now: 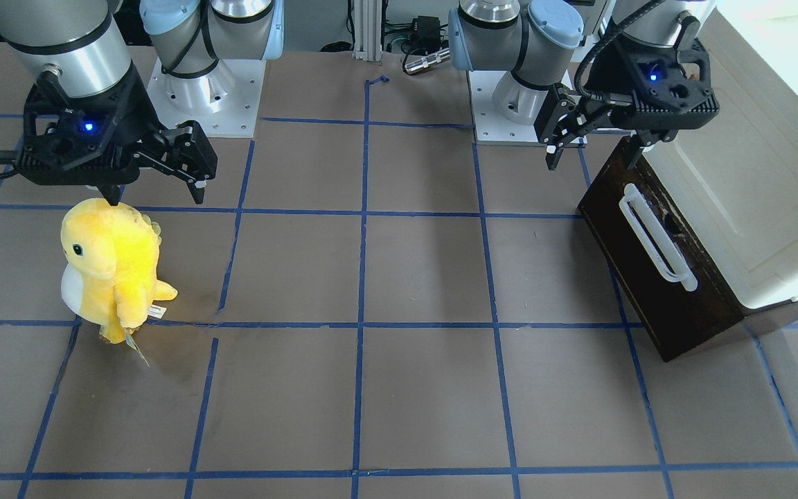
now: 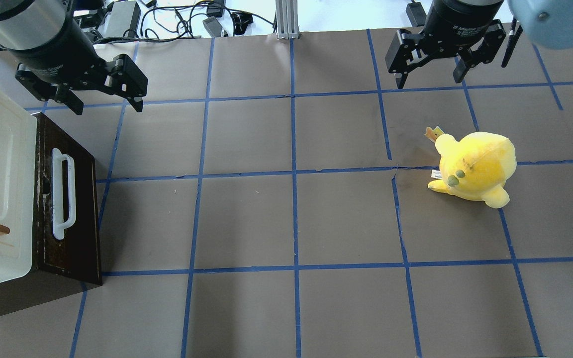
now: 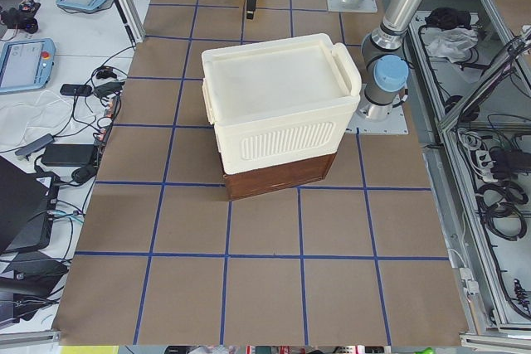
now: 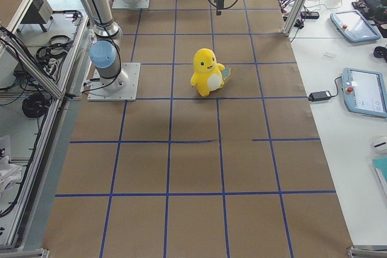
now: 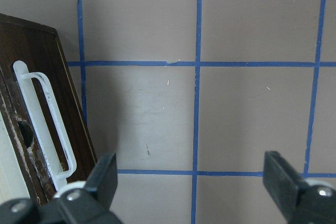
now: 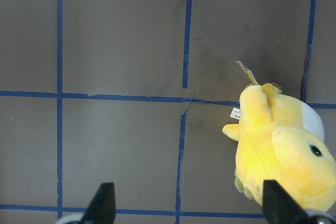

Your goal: Pull drawer sideways

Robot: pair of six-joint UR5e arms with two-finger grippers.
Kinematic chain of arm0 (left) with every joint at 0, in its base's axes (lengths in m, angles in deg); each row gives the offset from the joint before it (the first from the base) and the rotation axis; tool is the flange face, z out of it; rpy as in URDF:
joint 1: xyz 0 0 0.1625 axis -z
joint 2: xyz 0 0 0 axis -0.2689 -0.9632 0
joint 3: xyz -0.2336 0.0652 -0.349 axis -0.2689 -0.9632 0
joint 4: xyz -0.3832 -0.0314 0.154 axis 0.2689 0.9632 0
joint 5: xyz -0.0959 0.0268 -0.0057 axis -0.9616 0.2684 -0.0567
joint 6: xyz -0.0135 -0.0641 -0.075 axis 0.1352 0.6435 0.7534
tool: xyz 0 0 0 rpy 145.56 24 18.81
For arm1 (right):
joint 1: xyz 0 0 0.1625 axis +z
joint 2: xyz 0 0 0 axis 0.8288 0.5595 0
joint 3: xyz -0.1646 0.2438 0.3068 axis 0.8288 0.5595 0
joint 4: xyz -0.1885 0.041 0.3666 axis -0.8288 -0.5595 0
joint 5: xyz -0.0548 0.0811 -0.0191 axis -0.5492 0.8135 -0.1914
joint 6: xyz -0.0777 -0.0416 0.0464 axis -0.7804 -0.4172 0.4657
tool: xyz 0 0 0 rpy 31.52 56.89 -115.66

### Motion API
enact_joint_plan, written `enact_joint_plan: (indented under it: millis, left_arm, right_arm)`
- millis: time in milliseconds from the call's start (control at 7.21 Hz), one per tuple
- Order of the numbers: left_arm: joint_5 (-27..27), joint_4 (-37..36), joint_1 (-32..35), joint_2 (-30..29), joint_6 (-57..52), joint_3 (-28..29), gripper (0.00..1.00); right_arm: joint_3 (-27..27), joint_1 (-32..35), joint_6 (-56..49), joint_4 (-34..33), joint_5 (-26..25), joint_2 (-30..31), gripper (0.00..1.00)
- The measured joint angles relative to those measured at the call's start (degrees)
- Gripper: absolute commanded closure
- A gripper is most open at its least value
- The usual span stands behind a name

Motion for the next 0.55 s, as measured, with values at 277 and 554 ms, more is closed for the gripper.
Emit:
enact_joint_plan:
  millis: [277, 554]
  left_arm:
    - [1.31, -0.74, 0.19, -0.62, 2.71, 0.13, 0.0]
    - [6.17, -1.09, 3.21, -2.39, 10.73, -0.36, 0.0]
  right_arm:
    - [0.0, 0.0, 0.0, 0.0, 0.0, 0.0, 0.0]
    - [0.0, 0.0, 0.0, 0.0, 0.0, 0.0, 0.0]
